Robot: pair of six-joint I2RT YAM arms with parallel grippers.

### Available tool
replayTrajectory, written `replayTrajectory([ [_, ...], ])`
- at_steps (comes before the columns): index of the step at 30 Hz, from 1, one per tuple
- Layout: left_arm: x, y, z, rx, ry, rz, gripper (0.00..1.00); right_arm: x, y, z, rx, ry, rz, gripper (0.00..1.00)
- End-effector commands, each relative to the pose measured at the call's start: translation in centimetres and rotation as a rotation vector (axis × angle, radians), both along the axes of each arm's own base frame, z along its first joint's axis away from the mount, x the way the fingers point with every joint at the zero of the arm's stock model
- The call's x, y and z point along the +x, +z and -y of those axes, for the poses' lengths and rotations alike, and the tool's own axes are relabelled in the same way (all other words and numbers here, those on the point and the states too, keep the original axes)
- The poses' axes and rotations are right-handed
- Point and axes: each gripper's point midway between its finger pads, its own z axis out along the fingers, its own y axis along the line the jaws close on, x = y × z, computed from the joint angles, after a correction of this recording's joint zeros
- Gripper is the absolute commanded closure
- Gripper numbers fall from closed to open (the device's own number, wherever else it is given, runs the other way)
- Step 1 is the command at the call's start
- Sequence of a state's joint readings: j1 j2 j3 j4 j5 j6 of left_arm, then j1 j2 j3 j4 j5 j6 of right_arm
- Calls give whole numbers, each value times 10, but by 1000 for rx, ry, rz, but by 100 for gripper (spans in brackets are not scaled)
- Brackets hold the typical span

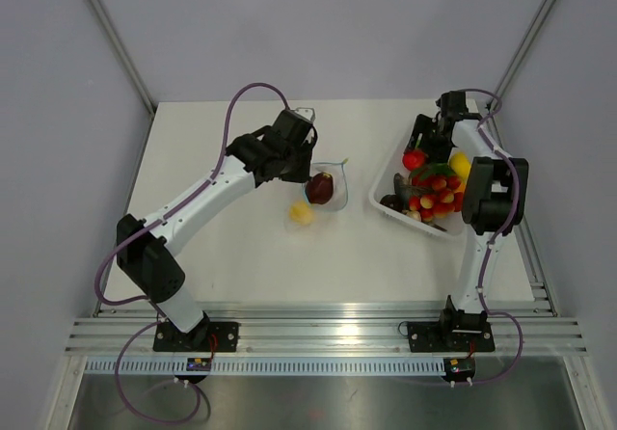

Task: Place the food in the zip-top bag and seal the zipper
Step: Pick up the fake fruit from the bin, then place the fake fruit in the zipper food storage bag.

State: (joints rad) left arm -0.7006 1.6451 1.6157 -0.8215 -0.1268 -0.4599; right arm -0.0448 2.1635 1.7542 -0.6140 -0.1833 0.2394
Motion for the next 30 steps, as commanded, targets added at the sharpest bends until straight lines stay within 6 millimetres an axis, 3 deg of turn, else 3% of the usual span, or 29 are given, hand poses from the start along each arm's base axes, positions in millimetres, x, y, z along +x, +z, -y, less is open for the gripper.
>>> replayTrajectory([
  [1, 9, 19, 7, -41, -8, 46, 100, 16, 10, -1, 11, 3, 78, 23],
  [7, 9, 16, 9, -44, -13, 35, 100, 13, 20, 2, 6, -26, 108, 46],
  [12, 11, 12, 20, -78, -29, 17, 100, 3, 55, 4, 24, -69, 175, 58],
  [16, 15, 11, 35, -118, -54, 0, 100, -9, 84, 5, 24, -94, 224, 61],
  [24, 26, 2, 65, -197, -79, -53, 100, -34, 115, 8, 16, -124, 266, 63],
  [30, 26, -8, 77, -216, -113, -86, 100, -69, 147, -2, 77, -141, 310, 65],
])
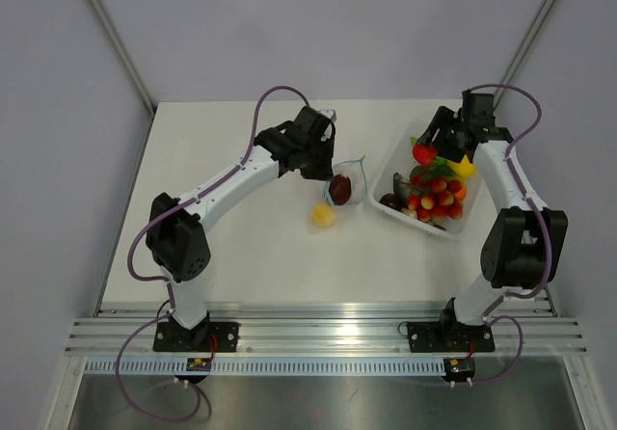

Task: Place the food in the zip-top bag and seal the zipper
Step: Place the fake fruit in the zipper food storage bag.

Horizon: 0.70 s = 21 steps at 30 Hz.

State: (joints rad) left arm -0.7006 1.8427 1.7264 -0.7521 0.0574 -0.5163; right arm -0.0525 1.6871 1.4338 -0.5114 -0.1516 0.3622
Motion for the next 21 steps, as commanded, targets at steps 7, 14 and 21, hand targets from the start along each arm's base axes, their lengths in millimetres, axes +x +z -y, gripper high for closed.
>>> replayTrajectory([
  [7, 11, 19, 24, -110, -34, 28, 100, -64, 66, -33, 61, 66, 129, 64],
  [14, 8, 17, 20, -101, -33, 28, 100, -98, 82, -115, 45, 235, 151, 64],
  [21, 2, 15, 14, -99, -29, 26, 100, -110, 64, -176, 70, 354, 113, 64],
])
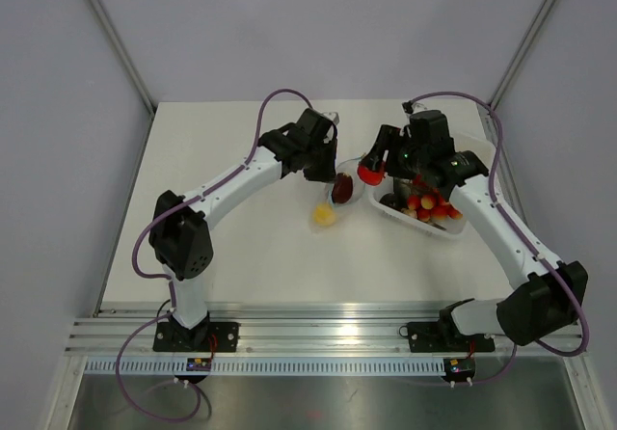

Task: Place the food in the zip-top bag and seal the zipper
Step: Place the fake fruit in the zipper food storage bag.

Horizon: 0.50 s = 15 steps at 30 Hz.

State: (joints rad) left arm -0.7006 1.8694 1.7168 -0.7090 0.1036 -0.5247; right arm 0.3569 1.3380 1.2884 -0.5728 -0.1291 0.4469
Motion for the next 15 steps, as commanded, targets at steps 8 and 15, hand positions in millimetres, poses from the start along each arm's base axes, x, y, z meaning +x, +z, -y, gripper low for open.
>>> replayTrajectory([
  [8, -4, 26, -2, -68, 3, 48, 100, 0, -33, -54, -32, 62, -51, 59],
  [15, -5, 29, -4, -72, 5, 57, 100, 2, -40, -48, -92, 43, -70, 5],
])
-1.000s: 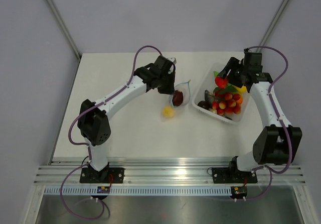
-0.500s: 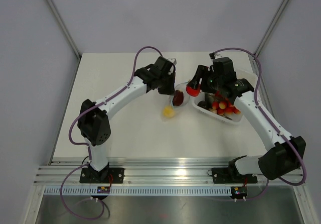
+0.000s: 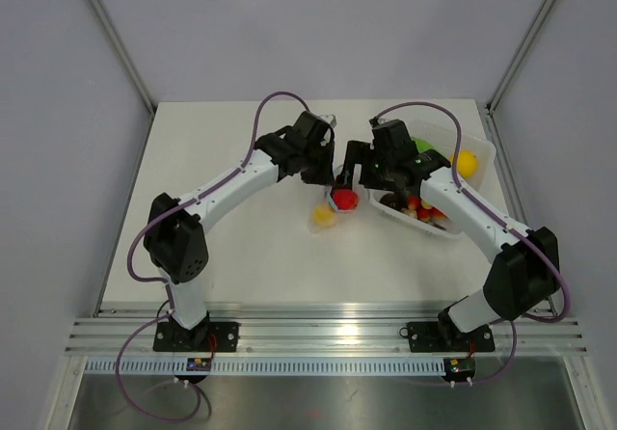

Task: Place the food in the zip-top bag and seal the zipper
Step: Place the fake fruit in the zipper food storage bag, then pick up the fake vegetable from the bin.

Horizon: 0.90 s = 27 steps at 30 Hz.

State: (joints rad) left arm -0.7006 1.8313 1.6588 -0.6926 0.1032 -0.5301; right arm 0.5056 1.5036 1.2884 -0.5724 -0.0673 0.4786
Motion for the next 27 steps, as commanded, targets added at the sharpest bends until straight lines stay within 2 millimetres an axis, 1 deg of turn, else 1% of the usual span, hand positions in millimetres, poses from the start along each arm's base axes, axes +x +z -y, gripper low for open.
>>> replayTrajectory([
  [1, 2, 32, 2, -73, -2, 62, 100, 12, 28, 8, -24, -48, 101, 3],
  [2, 2, 34, 2, -75, -2, 65, 100, 13, 30, 14, -48, -69, 112, 4],
  [3, 2, 34, 2, -75, -2, 65, 100, 14, 38, 19, -68, -73, 139, 4],
  [5, 2, 34, 2, -76, -2, 66, 100, 17, 45, 32, -112, -117, 163, 12],
  [6, 1, 35, 2, -75, -3, 67, 100, 21, 50, 46, -152, -164, 183, 15],
  [7, 1, 35, 1, -76, -3, 68, 100, 24, 51, 56, -171, -185, 190, 20],
  [8, 0, 36, 1, -78, -2, 69, 100, 27, 53, 67, -178, -213, 190, 27],
  [9, -1, 35, -1, -76, -3, 68, 100, 30, 56, 75, -169, -232, 187, 30],
  [10, -2, 38, -1, -79, -4, 73, 100, 38, 57, 98, -170, -292, 183, 34],
  [11, -3, 38, -2, -79, -4, 73, 100, 42, 59, 108, -159, -319, 184, 40],
  [12, -4, 38, -2, -80, -5, 73, 100, 46, 59, 120, -159, -348, 183, 43],
  [13, -5, 40, -4, -81, -6, 76, 100, 55, 58, 148, -166, -417, 175, 46],
  [14, -6, 41, -4, -83, -8, 78, 100, 61, 59, 157, -167, -435, 176, 51],
  [15, -7, 42, -5, -85, -10, 81, 100, 69, 47, 169, -200, -451, 146, 53],
  [16, -7, 42, -5, -86, -12, 83, 100, 74, 42, 178, -225, -474, 128, 54],
  [17, -8, 44, -5, -89, -13, 85, 100, 79, 38, 192, -245, -503, 110, 54],
  [18, -9, 46, -6, -91, -14, 89, 100, 88, 29, 199, -281, -517, 83, 54],
  [20, -9, 47, -6, -93, -18, 91, 100, 97, 23, 209, -352, -517, 70, 52],
  [21, -10, 48, -6, -94, -19, 91, 100, 107, 17, 217, -411, -514, 61, 50],
  [23, -10, 49, -7, -92, -22, 95, 100, 117, 13, 224, -475, -509, 51, 44],
  [24, -10, 50, -7, -92, -25, 97, 100, 125, 7, 229, -531, -490, 40, 41],
  [25, -11, 50, -7, -89, -26, 98, 100, 129, 3, 231, -554, -478, 33, 34],
  [26, -10, 52, -7, -90, -27, 104, 100, 132, 1, 237, -596, -484, 26, 31],
  [27, -9, 51, -8, -83, -25, 106, 100, 139, -7, 240, -637, -454, 13, 29],
])
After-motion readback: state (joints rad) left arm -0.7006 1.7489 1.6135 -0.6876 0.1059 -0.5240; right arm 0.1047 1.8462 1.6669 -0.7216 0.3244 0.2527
